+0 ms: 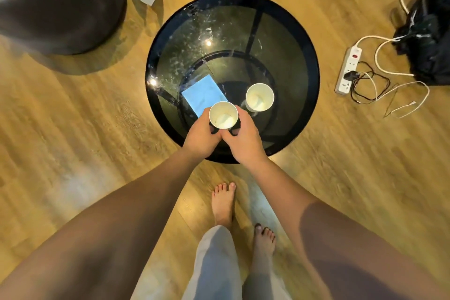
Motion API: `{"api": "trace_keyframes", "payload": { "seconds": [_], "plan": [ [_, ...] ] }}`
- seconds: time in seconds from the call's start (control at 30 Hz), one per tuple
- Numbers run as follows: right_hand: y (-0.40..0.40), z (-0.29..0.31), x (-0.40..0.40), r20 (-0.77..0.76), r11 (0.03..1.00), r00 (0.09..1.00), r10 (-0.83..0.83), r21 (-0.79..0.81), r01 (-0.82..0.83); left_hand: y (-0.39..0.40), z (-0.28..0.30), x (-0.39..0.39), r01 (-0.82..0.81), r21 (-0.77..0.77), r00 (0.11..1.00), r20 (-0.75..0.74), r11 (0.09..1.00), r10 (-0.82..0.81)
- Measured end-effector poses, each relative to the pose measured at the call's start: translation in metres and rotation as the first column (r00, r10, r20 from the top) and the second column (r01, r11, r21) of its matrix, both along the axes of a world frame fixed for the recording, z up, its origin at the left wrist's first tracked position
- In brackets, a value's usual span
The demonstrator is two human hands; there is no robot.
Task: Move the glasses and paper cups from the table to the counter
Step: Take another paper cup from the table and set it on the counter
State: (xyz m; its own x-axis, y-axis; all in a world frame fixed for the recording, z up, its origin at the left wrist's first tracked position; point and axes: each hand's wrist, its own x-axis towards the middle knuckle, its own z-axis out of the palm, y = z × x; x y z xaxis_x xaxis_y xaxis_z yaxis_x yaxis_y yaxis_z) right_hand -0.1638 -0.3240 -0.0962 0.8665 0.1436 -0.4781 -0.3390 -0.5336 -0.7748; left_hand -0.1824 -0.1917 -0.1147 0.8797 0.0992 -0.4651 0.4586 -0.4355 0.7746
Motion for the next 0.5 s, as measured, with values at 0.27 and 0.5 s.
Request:
{"api": "trace_keyframes", "payload": {
  "seconds": [0.27, 0.5],
  "plan": [
    [0.009, 0.095, 0.021, 0.133, 0.988, 0.980, -0.151, 0.005, 0.151, -0.018, 0.106, 0.034, -0.004, -0.110, 0.991, 0.129, 0.994, 0.018],
    [-0.032, 0.252, 0.065, 0.293, 0.948, 0.901, -0.319, 0.116, 0.298, -0.068, 0.254, 0.093, 0.088, -0.144, 0.955, 0.293, 0.986, -0.042]
  ]
}}
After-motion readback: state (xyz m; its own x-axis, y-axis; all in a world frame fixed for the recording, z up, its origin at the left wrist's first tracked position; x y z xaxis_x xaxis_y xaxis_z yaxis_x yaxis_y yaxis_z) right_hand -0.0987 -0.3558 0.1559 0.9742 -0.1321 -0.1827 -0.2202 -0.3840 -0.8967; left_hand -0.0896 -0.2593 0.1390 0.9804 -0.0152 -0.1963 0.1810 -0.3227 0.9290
